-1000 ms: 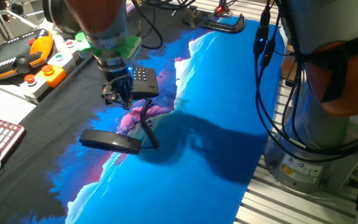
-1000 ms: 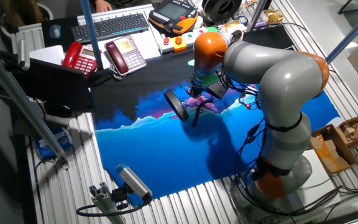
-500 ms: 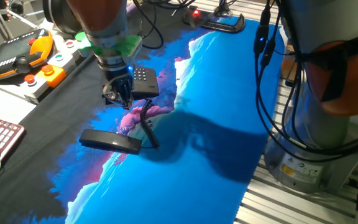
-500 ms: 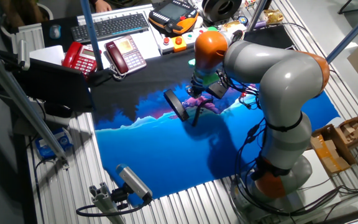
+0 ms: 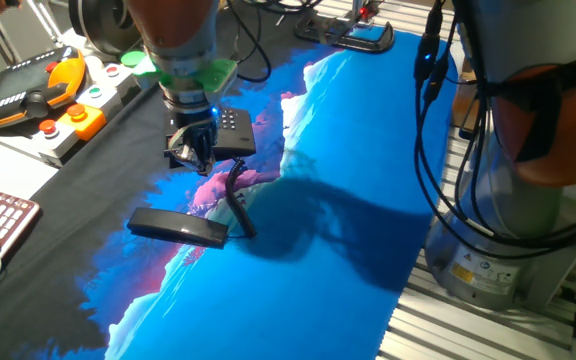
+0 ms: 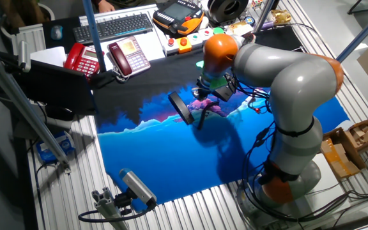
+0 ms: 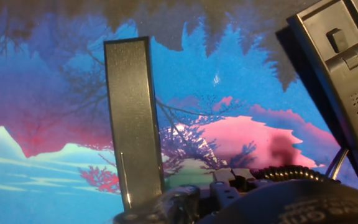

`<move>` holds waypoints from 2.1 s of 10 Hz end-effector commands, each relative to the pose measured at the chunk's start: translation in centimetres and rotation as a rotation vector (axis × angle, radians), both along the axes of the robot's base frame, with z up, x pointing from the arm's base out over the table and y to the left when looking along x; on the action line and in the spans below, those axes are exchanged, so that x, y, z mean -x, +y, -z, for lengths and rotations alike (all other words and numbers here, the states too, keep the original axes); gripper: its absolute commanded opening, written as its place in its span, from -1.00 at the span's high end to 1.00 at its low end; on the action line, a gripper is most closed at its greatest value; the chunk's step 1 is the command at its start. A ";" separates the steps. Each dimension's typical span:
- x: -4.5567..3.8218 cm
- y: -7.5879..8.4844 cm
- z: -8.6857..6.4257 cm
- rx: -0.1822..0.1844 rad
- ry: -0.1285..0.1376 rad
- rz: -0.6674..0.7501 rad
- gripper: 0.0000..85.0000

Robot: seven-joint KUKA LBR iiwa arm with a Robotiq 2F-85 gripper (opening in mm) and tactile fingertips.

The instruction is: Place the handset of the telephone on the corresponding phone cradle

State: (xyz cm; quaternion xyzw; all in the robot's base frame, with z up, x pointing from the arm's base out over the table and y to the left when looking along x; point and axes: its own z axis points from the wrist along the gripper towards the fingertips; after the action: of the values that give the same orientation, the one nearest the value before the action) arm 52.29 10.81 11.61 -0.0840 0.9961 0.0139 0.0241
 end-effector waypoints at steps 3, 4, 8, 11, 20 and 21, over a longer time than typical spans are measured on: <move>0.00 0.0 0.0 0.029 0.016 -0.004 0.98; 0.00 0.0 0.0 0.040 0.025 -0.002 0.98; -0.04 0.7 -0.3 0.018 0.008 -0.004 0.98; -0.86 2.5 -0.3 0.007 0.013 0.008 0.98; -2.00 6.1 1.6 0.020 -0.005 0.030 0.98; -2.01 6.5 1.7 0.018 -0.006 0.038 0.98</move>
State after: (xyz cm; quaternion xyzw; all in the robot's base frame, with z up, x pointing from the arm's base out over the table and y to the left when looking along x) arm 54.29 17.32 9.83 -0.0649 0.9975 0.0043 0.0265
